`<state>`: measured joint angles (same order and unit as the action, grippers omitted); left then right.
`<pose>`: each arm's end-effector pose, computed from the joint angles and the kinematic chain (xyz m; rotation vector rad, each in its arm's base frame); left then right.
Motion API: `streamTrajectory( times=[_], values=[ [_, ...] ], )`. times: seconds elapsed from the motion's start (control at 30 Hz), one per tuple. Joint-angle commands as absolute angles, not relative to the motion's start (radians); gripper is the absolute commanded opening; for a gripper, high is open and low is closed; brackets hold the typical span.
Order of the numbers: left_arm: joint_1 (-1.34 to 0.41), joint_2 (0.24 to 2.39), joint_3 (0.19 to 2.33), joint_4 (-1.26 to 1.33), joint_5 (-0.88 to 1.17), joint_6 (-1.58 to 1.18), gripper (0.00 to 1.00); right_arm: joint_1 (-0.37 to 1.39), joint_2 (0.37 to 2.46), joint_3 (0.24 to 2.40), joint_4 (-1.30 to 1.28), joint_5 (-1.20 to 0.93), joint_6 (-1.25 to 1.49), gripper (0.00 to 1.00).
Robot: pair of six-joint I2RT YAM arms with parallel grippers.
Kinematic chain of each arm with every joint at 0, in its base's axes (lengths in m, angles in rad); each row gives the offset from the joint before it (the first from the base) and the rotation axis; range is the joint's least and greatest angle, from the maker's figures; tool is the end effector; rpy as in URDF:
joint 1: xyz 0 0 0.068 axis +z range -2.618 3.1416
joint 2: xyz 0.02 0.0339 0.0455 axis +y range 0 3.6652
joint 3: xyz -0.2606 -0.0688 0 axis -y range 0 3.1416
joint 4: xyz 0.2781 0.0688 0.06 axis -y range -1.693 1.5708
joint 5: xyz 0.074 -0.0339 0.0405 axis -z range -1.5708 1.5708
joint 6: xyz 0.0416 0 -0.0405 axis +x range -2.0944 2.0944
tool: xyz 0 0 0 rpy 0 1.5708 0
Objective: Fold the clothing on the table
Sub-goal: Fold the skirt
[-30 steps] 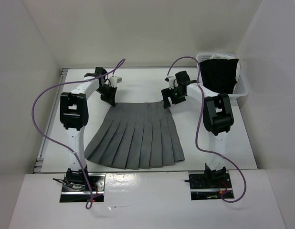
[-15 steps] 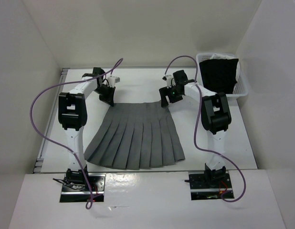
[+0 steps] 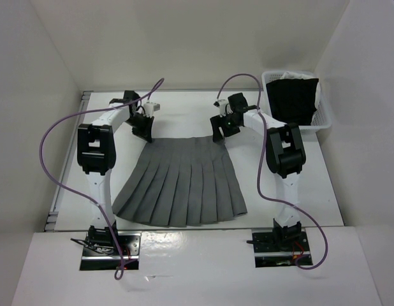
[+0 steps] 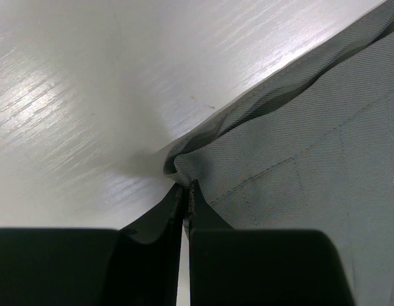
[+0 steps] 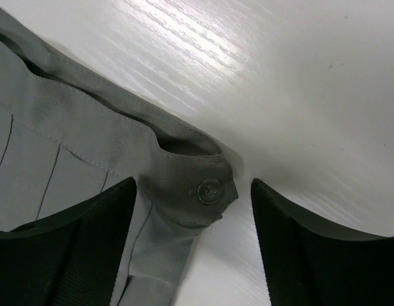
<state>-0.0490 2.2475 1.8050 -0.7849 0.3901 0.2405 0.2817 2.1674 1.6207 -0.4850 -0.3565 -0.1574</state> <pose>0.4967 -0.0402 0.1459 0.4852 2.6819 -0.4905 0.4697 0.1510 0.1388 -0.6876 2.4916 0.5085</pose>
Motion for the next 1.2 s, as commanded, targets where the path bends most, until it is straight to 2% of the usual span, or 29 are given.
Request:
streamTrajectory(
  times=[0.0,0.13,0.23,0.27,0.37,0.4,0.43,0.5,0.7,1.17],
  values=[
    [-0.043,2.192,1.786,-0.792,0.413,0.270,0.04,0.299,2.197,1.669,-0.465,-0.373,-0.155,0.74],
    [-0.043,2.183,1.786,-0.792,0.413,0.270,0.04,0.299,2.217,1.683,-0.476,-0.373,-0.155,0.59],
    [-0.043,2.183,1.775,-0.781,0.413,0.270,0.04,0.299,2.226,1.683,-0.485,-0.373,-0.155,0.43],
    [-0.043,2.183,1.775,-0.781,0.413,0.270,0.04,0.299,2.226,1.683,-0.485,-0.373,-0.155,0.31],
    [-0.043,2.183,1.775,-0.781,0.413,0.279,0.04,0.299,2.226,1.674,-0.485,-0.364,-0.155,0.12],
    [-0.043,2.183,1.775,-0.781,0.413,0.279,0.03,0.299,2.226,1.674,-0.485,-0.364,-0.155,0.02],
    [-0.043,2.183,1.775,-0.781,0.413,0.279,0.03,0.299,2.226,1.674,-0.485,-0.350,-0.155,0.00],
    [-0.043,2.183,1.775,-0.769,0.413,0.279,0.00,0.299,2.226,1.674,-0.485,-0.339,-0.164,0.00],
    [-0.043,2.172,1.842,-0.736,0.413,0.229,0.00,0.299,2.226,1.747,-0.494,-0.292,-0.173,0.00],
    [-0.043,2.428,2.377,-0.825,0.383,0.149,0.00,0.299,2.411,2.150,-0.546,-0.135,-0.164,0.00]
  ],
)
